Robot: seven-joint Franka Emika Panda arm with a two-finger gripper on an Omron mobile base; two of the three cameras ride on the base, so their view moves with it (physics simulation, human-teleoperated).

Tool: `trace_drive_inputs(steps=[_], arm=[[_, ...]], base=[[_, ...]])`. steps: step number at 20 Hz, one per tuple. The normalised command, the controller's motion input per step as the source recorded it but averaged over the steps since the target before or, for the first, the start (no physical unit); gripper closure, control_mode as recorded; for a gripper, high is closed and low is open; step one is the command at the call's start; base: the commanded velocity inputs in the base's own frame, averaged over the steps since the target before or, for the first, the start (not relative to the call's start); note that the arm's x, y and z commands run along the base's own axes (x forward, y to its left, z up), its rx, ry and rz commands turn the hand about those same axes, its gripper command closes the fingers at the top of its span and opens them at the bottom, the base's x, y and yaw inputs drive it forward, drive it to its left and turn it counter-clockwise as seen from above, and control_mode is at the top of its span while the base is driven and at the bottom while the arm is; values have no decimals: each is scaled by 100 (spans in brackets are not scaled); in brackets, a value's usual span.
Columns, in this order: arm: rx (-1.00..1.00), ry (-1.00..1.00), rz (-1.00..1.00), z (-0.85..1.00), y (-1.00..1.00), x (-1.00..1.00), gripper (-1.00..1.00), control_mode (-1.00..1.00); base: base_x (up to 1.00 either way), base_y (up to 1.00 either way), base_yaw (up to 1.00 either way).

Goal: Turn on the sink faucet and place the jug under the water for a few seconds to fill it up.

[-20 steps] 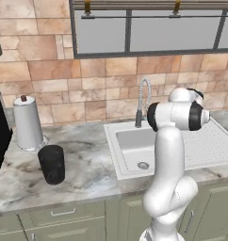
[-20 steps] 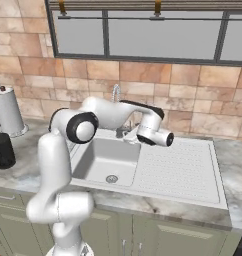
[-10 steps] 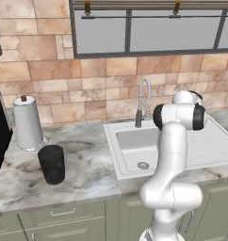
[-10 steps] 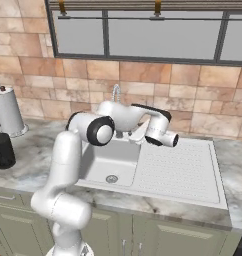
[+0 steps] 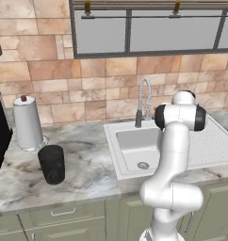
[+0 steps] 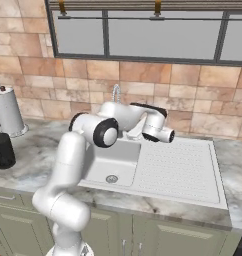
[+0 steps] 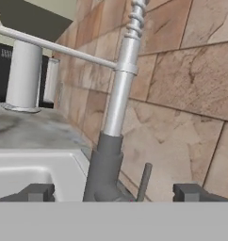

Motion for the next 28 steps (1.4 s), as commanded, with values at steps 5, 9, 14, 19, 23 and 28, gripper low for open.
trace_drive_inputs(steps=[5, 9, 14, 19, 23, 28], arm=[[0, 7, 0, -1, 0, 28, -100, -100], [0, 5, 0, -4, 1, 8, -100, -100], [0, 7, 0, 0, 0, 11, -100, -100], [0, 7, 0, -1, 7, 14, -100, -100], [1, 3, 0, -8, 13, 9, -100, -100], [1, 1, 0, -20, 6, 7, -100, -100]], base=[[0, 0, 0], [0, 0, 0], [0, 0, 0], [0, 0, 0], [0, 0, 0], [0, 0, 0]])
